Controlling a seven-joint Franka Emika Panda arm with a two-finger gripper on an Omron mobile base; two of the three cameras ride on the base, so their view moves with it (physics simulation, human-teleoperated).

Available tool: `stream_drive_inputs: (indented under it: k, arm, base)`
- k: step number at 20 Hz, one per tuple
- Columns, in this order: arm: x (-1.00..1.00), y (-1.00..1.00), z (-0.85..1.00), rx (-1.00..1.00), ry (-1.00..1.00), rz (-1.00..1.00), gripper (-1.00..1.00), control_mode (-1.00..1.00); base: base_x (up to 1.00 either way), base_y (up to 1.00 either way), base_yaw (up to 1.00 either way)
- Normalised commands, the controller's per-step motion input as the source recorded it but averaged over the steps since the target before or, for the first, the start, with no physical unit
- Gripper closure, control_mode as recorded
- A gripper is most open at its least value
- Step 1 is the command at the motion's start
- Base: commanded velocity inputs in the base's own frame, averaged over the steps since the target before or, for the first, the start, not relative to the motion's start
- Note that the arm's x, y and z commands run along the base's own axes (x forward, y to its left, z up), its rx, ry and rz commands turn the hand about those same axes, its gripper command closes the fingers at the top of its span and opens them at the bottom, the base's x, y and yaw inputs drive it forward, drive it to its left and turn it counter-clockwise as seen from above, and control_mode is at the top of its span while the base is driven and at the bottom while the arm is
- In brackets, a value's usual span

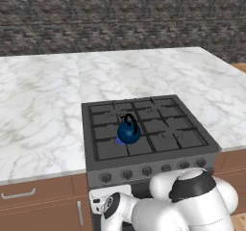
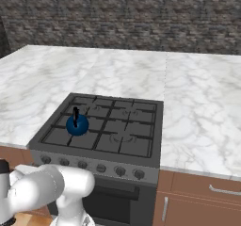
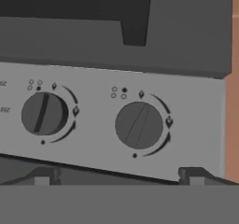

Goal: The kettle is done boiling. Turn off the stove, then wait for 300 timesteps before moving the kettle to the dining table.

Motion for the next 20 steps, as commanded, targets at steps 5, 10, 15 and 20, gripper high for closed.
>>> stream_drive_inputs:
  k: [5,10,15,20]
  arm:
    - [0.17,0.08,-0.07,0.0,0.01,0.0,-1.0,-1.0]
    - [0.12,0.01,-0.09,0.0,0.01,0.01,-1.0,-1.0]
    - [0.19,0.0,-0.04,0.0,0.0,0.01,-1.0,-1.0]
    - [0.19,0.0,0.0,0.01,0.01,0.0,-1.0,-1.0]
  base:
    - [0.0,0.0,0.0]
    - [0.0,0.0,0.0]
    - [0.0,0.0,0.0]
    - [0.0,0.0,0.0]
